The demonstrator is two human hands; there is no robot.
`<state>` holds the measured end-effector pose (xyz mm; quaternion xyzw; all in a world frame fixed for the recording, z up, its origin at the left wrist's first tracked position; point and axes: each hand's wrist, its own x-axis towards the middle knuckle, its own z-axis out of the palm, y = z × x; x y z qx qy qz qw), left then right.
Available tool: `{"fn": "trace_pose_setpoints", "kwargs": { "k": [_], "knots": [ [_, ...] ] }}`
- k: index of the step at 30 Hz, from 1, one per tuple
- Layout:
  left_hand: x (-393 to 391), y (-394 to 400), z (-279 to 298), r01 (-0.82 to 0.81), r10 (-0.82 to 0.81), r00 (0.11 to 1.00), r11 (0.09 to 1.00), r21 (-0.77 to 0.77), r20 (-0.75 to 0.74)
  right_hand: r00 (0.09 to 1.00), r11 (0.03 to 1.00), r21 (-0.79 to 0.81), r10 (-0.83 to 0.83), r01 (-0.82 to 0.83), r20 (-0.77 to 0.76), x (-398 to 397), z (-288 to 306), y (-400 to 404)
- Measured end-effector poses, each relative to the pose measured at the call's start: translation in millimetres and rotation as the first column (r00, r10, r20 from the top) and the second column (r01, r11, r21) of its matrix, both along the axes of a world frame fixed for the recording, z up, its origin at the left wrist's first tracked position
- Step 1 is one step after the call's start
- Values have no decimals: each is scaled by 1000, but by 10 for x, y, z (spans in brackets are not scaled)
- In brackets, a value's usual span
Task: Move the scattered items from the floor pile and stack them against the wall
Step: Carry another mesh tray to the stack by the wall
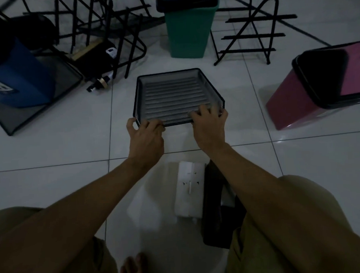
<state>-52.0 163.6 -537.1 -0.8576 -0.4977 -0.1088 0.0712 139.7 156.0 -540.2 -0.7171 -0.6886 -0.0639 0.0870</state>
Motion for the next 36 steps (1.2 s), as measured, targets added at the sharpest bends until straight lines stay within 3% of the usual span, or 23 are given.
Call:
{"fn": "trace_pose_setpoints", "kwargs": {
  "k": [4, 9, 13, 16, 20, 23, 29, 36],
  "knots": [
    [134, 228, 141, -45, 46, 999, 995, -85, 13, 990, 995, 64, 86, -79, -112, 31, -4, 8],
    [196, 488, 257, -102, 96, 995, 915, -390, -34, 925, 960, 133, 273, -245, -265, 63, 83, -3],
    [293, 511, 243, -67, -29, 985, 846, -528, -171, 915, 966, 87, 257, -242, -312, 133, 136, -39],
    [394, 462, 214, -98, -98, 948, 813, -574, -302, 937, 978, -62, 174, -201, -302, 183, 194, -60],
    [459, 417, 228, -89, -127, 939, 808, -583, -319, 985, 933, -345, 50, -104, -164, 190, 238, -57],
    [478, 411, 259, -8, -154, 955, 840, -542, -254, 999, 929, -370, 9, -27, -50, 175, 273, -11],
    [442, 421, 265, -41, -103, 966, 844, -535, -237, 991, 862, -506, -45, -25, -125, 98, 272, 31],
    [574, 535, 541, -95, -40, 976, 806, -584, -214, 974, 863, -502, -159, 58, -160, 95, 464, 81]
  ]
}}
